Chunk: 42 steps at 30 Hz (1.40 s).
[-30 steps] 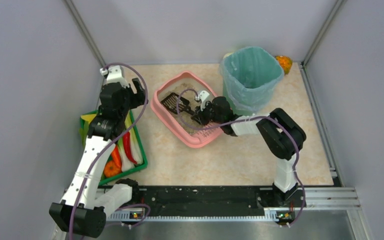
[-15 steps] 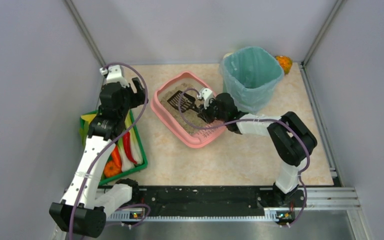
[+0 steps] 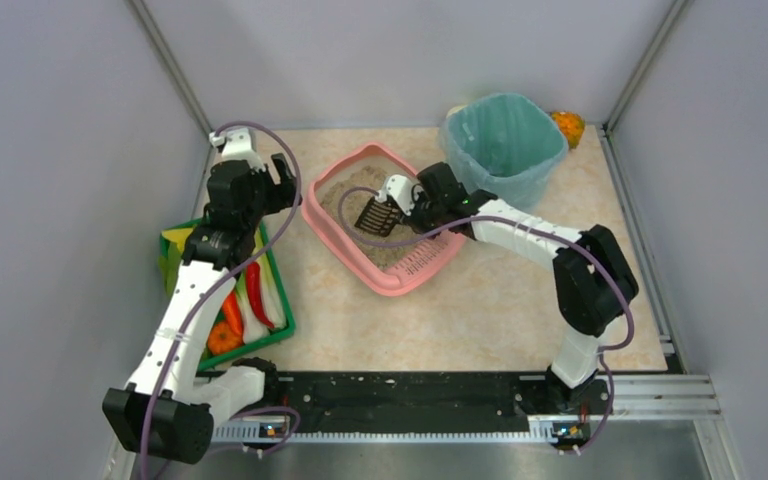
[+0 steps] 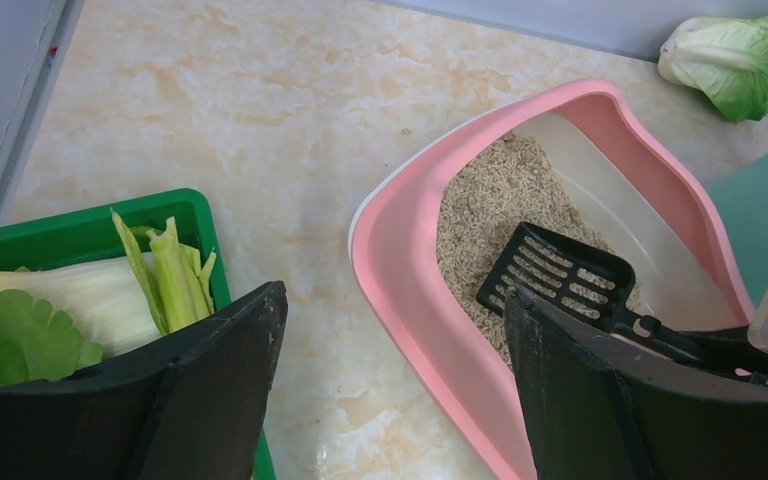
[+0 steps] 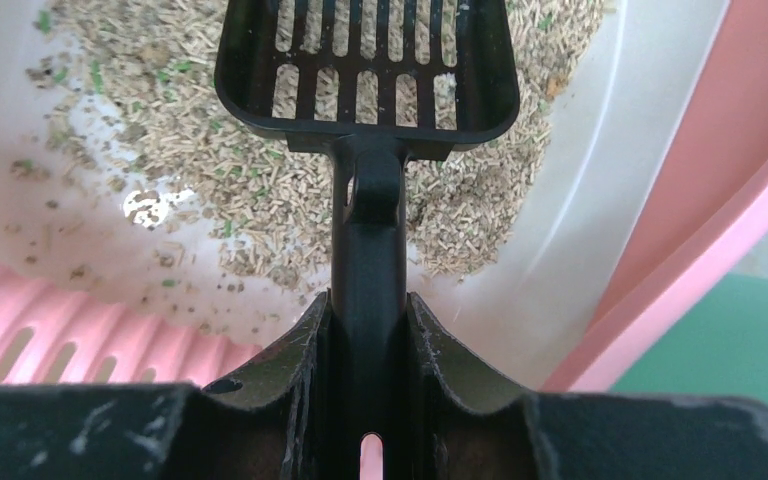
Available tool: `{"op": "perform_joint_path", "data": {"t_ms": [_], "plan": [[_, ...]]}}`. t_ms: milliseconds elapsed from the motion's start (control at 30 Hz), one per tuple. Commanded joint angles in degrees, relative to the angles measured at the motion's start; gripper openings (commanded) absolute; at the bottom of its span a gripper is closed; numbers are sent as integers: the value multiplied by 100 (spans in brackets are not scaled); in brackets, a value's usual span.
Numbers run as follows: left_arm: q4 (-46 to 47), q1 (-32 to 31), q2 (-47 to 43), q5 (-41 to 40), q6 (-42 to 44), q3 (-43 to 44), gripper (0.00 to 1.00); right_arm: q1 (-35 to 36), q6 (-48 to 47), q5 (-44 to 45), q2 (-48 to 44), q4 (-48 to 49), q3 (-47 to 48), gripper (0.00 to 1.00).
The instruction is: Clean the litter box
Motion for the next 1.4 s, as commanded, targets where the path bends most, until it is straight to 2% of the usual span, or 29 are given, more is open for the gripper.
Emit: {"op": "perform_joint_path", "data": {"t_ms": [0,233,500,700,1100,1367], "plan": [[326,-4,47,122,11,187,84,220,-582,-251,53,-1302,943,0],[267,-4,3,58,105,166,84,502,-733,69,1104,-2252,2067,0],[280,-4,-26,-1,207,122,84,786,-676,-640,1813,-2092,2786,0],[289,-4,-55,-17,234,71,84,852,36,-1112,1921,-581,2461,0],[323,-4,-128,-9,234,-10,84,848,1504,-287,1848,2581,1080,0],[326,-4,-140,12,225,-23,84,846,2027,-189,1726,3802,578,0]]}}
